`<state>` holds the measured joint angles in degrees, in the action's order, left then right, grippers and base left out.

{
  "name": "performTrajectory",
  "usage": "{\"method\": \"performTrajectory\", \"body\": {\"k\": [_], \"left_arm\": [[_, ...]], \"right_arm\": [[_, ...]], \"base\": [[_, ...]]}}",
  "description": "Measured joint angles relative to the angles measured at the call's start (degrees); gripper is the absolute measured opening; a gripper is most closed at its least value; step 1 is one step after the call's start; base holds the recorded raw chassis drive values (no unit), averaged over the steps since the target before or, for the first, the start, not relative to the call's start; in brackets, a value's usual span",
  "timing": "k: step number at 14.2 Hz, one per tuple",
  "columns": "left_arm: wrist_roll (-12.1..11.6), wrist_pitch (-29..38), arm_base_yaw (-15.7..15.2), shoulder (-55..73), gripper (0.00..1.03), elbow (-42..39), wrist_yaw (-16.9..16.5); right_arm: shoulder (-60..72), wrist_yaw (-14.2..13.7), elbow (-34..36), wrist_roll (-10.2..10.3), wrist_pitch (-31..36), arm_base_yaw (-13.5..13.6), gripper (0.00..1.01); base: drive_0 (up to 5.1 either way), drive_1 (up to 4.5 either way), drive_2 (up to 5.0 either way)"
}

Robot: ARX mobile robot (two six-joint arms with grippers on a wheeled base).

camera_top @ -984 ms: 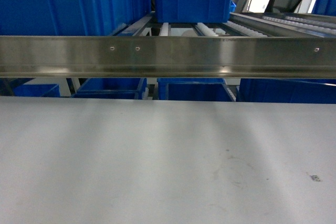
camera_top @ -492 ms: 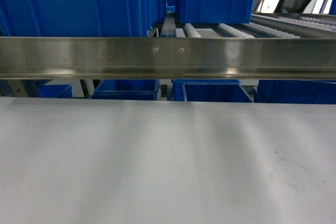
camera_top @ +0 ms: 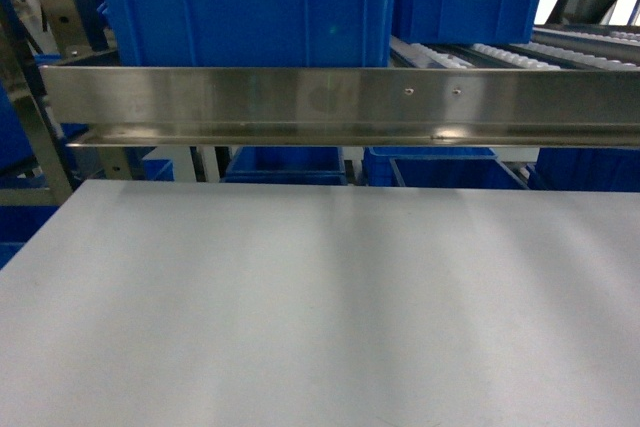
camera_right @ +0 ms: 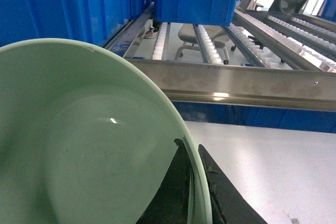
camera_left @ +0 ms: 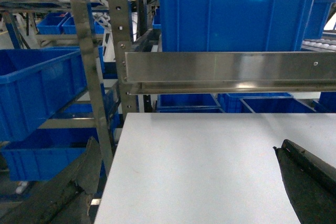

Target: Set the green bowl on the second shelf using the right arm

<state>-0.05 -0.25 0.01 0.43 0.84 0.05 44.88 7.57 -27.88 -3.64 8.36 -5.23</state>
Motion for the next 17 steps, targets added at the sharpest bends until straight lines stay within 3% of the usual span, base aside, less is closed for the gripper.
{"method": "performTrajectory", "body": {"k": [17], "left_arm": [[0.0, 0.1, 0.0, 0.0, 0.98, 0.0, 0.0]], "right_arm": [[0.0, 0.0, 0.0, 0.0, -0.1, 0.0, 0.02]], "base": [[-4.9, 1.54, 3.2]]}}
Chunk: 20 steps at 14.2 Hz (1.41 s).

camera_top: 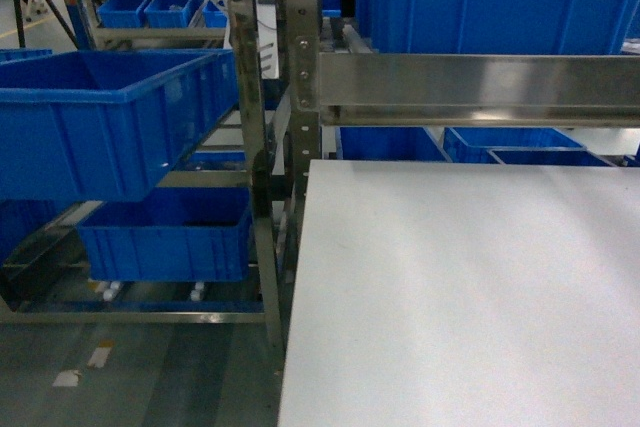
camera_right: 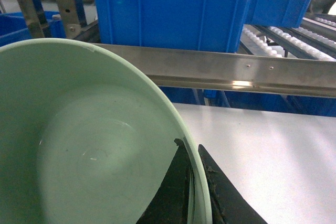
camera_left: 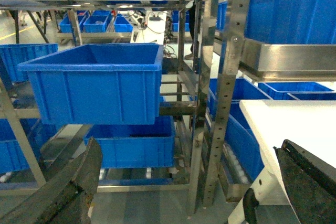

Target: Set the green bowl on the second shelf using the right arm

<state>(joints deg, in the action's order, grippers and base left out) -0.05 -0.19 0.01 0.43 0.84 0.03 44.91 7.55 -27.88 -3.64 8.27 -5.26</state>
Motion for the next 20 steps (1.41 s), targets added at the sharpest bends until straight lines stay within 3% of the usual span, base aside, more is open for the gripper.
{"method": "performTrajectory", "body": {"k": [20], "left_arm": [[0.0, 0.0, 0.0, 0.0, 0.98, 0.0, 0.0]], "right_arm": [[0.0, 0.0, 0.0, 0.0, -0.1, 0.0, 0.02]], "base": [[-5.0, 2.47, 2.5]]}}
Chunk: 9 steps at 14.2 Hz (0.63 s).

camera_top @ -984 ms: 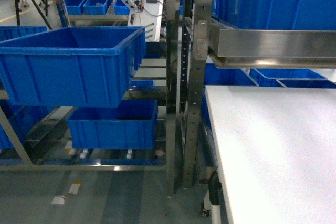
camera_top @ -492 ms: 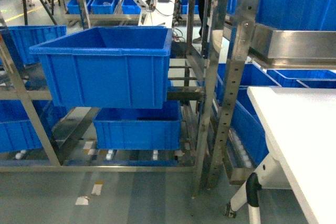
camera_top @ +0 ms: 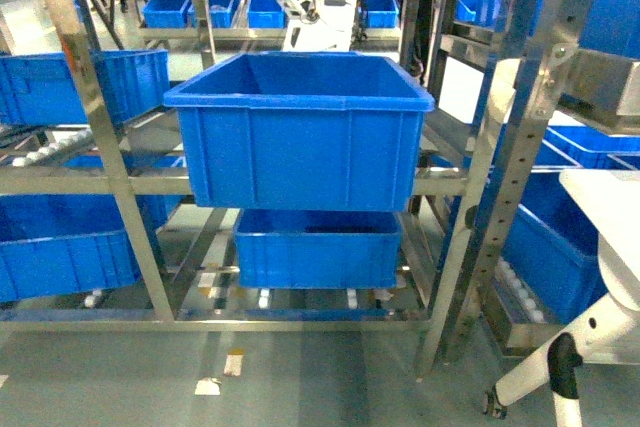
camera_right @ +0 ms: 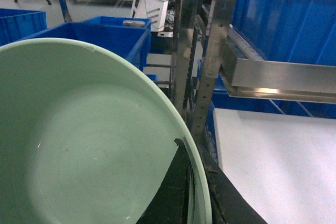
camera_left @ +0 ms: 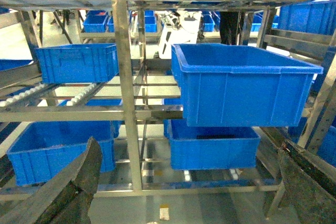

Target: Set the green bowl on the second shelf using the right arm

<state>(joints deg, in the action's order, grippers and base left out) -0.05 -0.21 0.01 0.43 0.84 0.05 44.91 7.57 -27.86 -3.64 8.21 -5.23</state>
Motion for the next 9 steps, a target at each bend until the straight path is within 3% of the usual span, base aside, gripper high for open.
{"method": "performTrajectory", "body": {"k": [9], "left_arm": [[0.0, 0.0, 0.0, 0.0, 0.98, 0.0, 0.2]], "right_arm": [[0.0, 0.0, 0.0, 0.0, 0.3, 0.0, 0.02]], "base": [[-5.0, 2.5, 2.5]]}}
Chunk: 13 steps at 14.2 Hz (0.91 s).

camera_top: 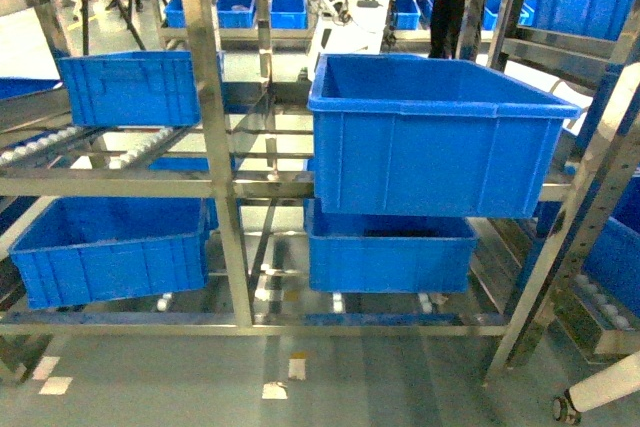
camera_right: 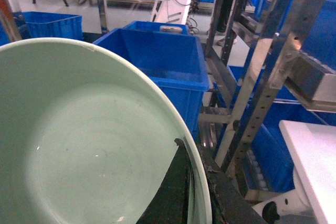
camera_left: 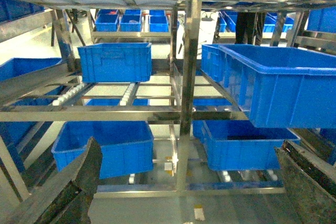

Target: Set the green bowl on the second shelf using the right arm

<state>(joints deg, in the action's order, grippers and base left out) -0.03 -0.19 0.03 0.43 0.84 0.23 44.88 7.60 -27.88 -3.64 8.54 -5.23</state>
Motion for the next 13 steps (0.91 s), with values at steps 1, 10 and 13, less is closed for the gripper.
{"method": "performTrajectory", "body": {"k": [1, 10, 13], "left_arm": [[0.0, -0.2, 0.0, 0.0, 0.98, 0.0, 0.0], [0.0, 0.0, 0.0, 0.0, 0.98, 0.0, -0.2], [0.0, -0.1, 0.0, 0.0, 0.98, 0.0, -0.2]], "right_arm": [[0.0, 0.4, 0.0, 0.0, -0.1, 0.4, 0.02], [-0.2, 0.0, 0.0, 0.0, -0.2, 0.3, 0.02], [0.0, 0.0, 0.0, 0.0, -0.3, 0.3, 0.02]], "base": [[-5.0, 2.48, 2.5], [-3.3, 3.1, 0.2], [0.0, 4.36, -4.3]]}}
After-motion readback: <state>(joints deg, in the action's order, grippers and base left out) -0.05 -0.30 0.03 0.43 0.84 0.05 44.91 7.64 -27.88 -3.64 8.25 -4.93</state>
